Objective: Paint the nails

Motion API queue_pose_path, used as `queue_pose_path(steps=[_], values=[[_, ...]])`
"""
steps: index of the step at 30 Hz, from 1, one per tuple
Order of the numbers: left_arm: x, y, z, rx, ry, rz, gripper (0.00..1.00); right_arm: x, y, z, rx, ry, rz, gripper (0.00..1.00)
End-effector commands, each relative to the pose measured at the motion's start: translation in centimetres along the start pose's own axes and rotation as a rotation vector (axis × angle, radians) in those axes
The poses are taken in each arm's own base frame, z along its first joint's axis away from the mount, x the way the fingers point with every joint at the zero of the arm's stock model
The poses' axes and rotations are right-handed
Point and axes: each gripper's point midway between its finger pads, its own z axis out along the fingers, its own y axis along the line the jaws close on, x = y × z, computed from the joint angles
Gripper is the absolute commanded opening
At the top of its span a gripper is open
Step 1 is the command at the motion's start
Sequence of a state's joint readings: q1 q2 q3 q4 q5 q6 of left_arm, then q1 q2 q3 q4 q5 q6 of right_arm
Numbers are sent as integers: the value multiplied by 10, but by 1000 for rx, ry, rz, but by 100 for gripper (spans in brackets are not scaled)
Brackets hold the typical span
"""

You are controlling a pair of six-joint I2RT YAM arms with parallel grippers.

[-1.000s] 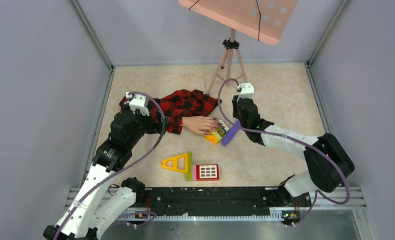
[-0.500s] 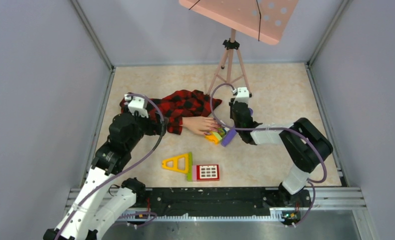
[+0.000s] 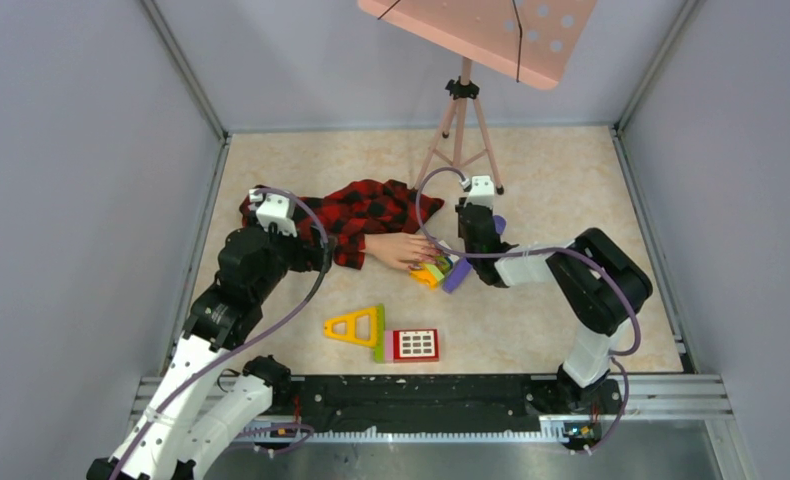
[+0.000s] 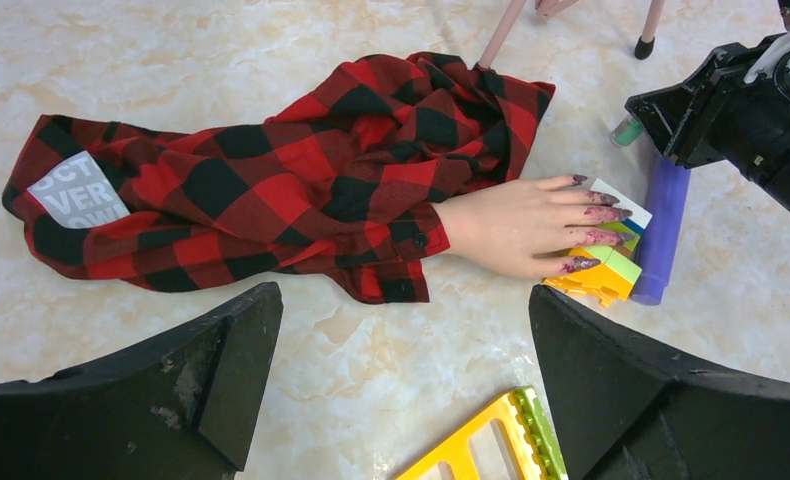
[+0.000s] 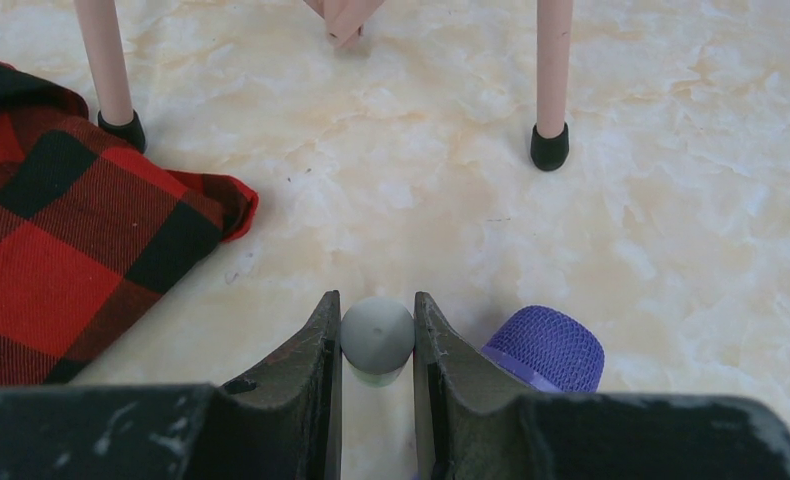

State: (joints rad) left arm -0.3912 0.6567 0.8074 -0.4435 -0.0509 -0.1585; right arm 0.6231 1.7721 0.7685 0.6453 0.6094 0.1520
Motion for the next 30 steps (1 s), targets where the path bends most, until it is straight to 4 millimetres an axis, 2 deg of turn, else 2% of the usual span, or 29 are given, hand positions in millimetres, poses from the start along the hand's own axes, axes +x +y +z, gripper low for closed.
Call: queue_pose_path(steps=[1, 11, 30], values=[[-8, 3, -1, -14, -33, 5, 99, -20, -2, 7, 26, -68, 55, 0], [-7, 4, 0, -18, -30, 5, 99, -15, -2, 10, 40, -23, 43, 0], [-8, 4, 0, -19, -31, 5, 99, -10, 0, 11, 34, 2, 28, 43]])
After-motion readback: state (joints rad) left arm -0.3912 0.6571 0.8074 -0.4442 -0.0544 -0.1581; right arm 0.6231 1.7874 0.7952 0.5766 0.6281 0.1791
